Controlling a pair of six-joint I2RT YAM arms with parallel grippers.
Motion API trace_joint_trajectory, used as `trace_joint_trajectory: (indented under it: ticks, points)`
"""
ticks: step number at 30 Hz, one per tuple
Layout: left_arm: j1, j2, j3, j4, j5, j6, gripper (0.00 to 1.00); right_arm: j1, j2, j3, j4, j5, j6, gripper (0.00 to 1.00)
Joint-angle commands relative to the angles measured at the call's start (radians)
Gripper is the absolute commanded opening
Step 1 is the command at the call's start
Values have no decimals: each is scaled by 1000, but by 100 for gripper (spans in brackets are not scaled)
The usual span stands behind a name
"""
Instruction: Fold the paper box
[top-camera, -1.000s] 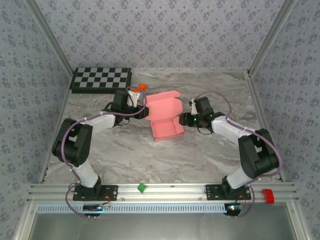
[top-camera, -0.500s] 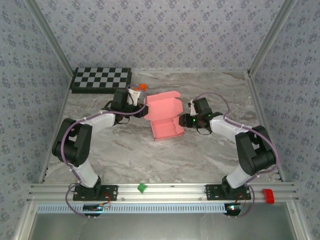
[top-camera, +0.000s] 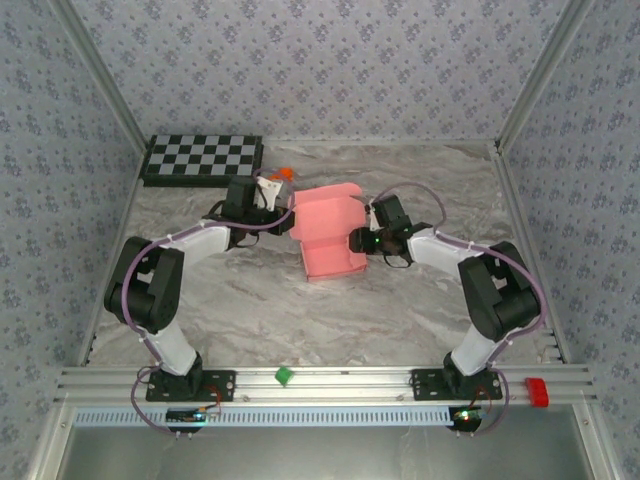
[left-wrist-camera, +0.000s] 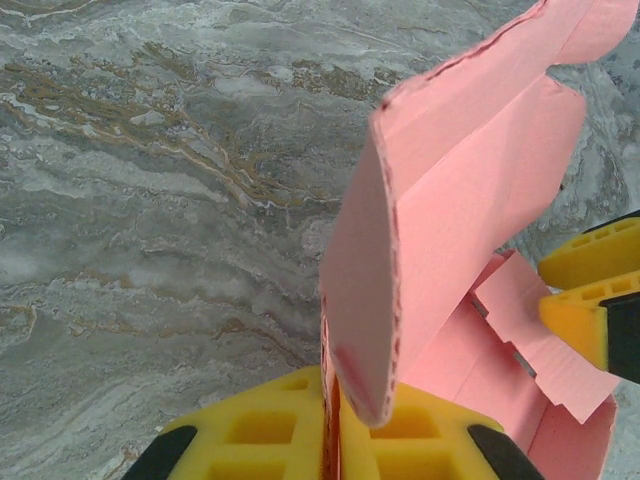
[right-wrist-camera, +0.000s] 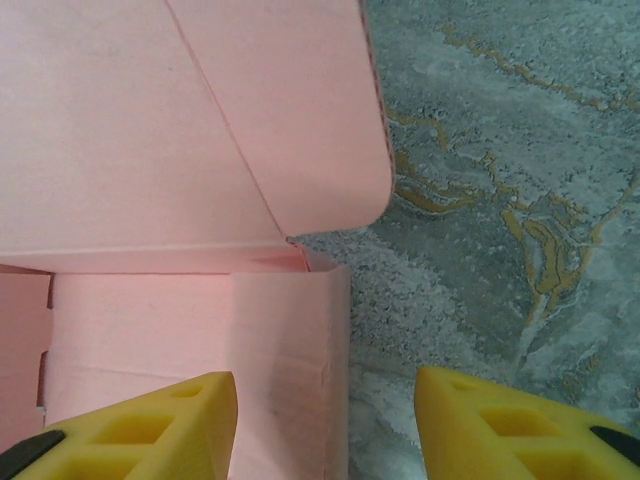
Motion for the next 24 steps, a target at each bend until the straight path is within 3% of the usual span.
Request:
trace_joint_trajectory:
  ticks: [1,24]
  points:
    - [5,-24,30,-25,30,29,10,11,27,32,17,52,-24,50]
    - [5,-35,38,-53,36,41,10,91,118,107,-100,252,-90,37]
